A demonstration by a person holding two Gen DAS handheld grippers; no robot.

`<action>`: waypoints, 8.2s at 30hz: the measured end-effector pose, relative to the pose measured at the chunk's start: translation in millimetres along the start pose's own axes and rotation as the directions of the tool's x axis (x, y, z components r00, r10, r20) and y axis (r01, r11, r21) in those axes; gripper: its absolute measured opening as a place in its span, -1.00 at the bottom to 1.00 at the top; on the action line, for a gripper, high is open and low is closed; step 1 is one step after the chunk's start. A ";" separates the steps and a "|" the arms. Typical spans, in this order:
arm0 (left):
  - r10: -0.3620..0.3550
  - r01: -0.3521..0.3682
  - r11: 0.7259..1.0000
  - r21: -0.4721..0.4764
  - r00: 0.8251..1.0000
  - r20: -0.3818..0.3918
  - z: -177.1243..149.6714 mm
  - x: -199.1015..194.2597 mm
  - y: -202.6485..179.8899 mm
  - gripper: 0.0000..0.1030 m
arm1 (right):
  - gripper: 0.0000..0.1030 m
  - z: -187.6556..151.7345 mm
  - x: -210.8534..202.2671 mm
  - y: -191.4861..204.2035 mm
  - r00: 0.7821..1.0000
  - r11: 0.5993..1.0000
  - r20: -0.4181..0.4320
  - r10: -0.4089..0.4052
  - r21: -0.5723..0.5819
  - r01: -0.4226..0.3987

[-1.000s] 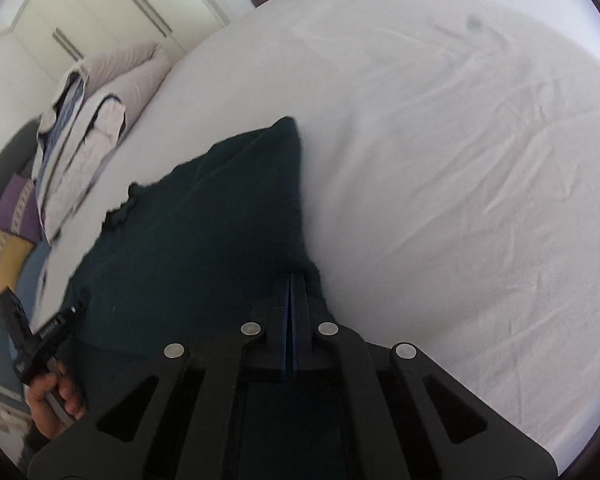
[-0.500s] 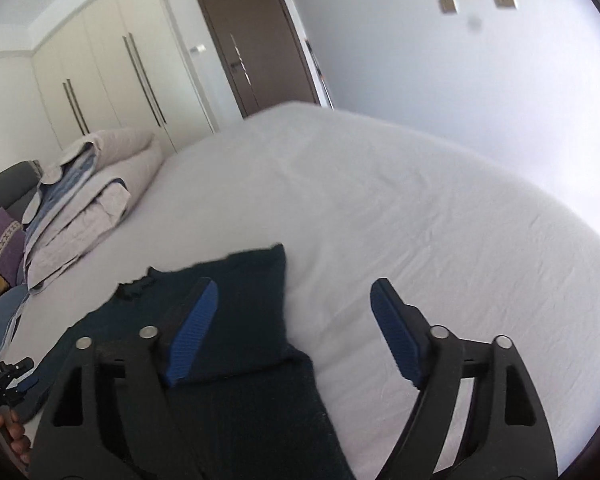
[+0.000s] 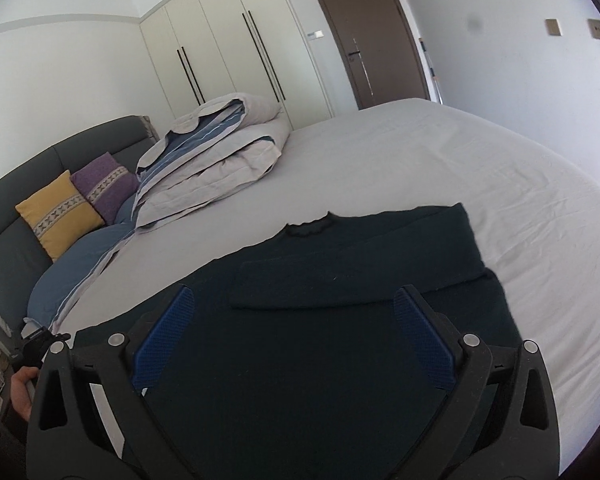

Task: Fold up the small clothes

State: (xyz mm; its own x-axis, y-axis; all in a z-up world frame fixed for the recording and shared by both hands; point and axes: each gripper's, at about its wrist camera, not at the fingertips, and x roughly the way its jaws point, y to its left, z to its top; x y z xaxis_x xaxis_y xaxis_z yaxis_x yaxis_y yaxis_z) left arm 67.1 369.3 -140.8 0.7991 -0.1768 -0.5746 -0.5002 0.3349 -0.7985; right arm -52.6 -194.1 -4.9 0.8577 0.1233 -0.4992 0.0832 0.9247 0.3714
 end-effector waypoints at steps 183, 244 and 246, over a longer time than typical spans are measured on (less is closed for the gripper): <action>0.285 0.186 0.615 0.766 0.854 -0.436 -236.2 -73.6 -64.2 0.21 | 0.40 -64.5 -33.8 -157.4 0.977 0.979 -0.210 -0.024 0.191 0.065; 0.303 0.255 0.643 0.722 0.781 -0.546 -242.7 -101.4 -37.7 -0.87 | -0.87 -124.8 -86.1 -250.6 0.826 0.965 -0.563 0.024 0.228 0.127; 0.288 0.263 0.653 0.710 0.780 -0.555 -239.9 -103.3 -39.7 -0.87 | -0.88 -119.4 -92.8 -247.0 0.844 0.964 -0.533 0.054 0.249 0.095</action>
State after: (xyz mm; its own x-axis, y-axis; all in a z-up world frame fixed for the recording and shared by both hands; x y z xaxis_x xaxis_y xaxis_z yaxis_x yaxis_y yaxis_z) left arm -75.6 152.3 -92.8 0.2943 -0.5551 -0.7779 0.1205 0.8291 -0.5460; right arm -213.4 -390.9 -143.8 0.4582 0.3462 -0.8187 0.2882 0.8134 0.5053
